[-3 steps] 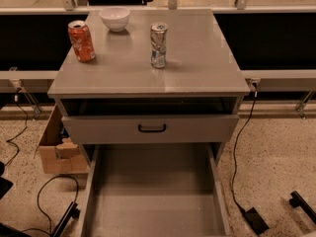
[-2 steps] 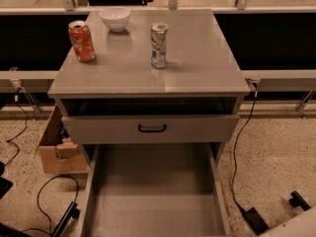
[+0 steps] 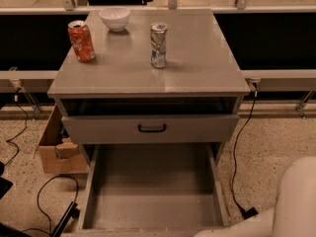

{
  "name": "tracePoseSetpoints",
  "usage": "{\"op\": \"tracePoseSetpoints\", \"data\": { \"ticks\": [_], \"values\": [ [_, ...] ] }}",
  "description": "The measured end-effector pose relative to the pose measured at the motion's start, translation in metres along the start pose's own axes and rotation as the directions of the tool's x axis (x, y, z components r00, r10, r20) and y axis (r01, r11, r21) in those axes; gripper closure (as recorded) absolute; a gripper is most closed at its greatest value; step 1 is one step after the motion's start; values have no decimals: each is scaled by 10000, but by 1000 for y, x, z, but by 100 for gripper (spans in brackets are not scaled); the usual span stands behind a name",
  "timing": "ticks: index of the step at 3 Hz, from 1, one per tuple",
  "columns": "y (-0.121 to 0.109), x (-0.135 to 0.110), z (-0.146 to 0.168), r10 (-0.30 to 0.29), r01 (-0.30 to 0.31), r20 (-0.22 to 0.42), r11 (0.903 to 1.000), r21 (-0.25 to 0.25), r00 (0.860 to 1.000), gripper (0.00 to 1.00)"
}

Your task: Close middle drawer

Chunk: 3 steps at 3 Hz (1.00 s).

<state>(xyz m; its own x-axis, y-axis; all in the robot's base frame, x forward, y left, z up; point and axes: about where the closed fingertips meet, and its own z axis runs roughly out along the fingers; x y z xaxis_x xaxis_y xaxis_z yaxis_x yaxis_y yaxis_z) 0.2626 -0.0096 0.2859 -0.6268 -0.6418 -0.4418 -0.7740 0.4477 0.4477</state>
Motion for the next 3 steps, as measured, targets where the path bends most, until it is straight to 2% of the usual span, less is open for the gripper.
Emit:
{"op": "tracePoseSetpoints", "data": {
  "ticks": [1, 3],
  "values": [
    [-22, -9, 6, -171, 171, 12, 9998, 85, 9999, 100],
    [-93, -63, -31, -852, 852, -41, 9906, 1070, 9964, 100]
  ]
}}
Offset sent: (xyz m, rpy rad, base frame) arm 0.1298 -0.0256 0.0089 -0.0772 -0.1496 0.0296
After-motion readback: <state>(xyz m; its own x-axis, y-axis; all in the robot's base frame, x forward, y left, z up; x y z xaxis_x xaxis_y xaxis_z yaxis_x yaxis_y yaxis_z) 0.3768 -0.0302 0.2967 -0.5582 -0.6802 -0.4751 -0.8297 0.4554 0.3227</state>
